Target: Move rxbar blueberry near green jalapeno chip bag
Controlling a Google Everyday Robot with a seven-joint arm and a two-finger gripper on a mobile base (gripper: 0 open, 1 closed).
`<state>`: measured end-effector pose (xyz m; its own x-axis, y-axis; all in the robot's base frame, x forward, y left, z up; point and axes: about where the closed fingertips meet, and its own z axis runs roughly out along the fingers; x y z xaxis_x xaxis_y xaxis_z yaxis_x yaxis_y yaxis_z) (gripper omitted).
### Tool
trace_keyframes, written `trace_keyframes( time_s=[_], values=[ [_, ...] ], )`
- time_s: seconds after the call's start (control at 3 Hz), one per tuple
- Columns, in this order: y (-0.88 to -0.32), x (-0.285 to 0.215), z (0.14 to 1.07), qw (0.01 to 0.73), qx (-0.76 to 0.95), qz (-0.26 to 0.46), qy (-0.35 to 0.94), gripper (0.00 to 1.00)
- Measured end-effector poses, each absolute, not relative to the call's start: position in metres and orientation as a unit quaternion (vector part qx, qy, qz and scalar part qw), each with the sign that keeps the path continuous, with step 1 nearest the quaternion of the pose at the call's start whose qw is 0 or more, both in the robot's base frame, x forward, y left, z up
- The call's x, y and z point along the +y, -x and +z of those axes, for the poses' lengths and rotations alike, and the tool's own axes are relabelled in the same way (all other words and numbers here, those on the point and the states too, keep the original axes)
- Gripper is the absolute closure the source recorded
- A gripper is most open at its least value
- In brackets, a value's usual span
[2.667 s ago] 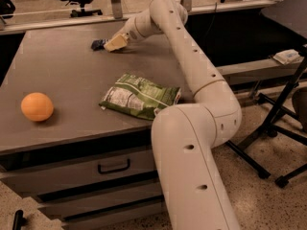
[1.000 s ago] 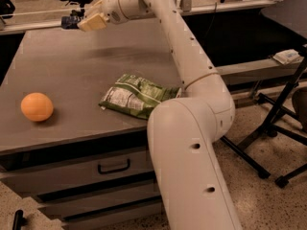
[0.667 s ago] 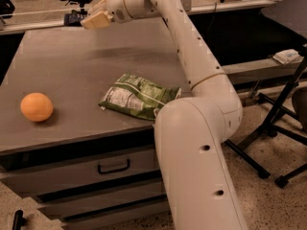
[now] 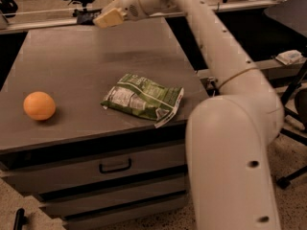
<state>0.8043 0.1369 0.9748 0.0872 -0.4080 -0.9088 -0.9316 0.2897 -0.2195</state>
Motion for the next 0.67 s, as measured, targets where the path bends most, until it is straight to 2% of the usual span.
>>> trace_keyframes(
  time_s=[0.33,0.67],
  values=[
    [-0.769,0.108,0.979,0.482,0.649,0.243,0.536,1.00],
    [-0.724,0.072,0.973,0.441,0.660,0.250,0.555,0.77]
  ],
)
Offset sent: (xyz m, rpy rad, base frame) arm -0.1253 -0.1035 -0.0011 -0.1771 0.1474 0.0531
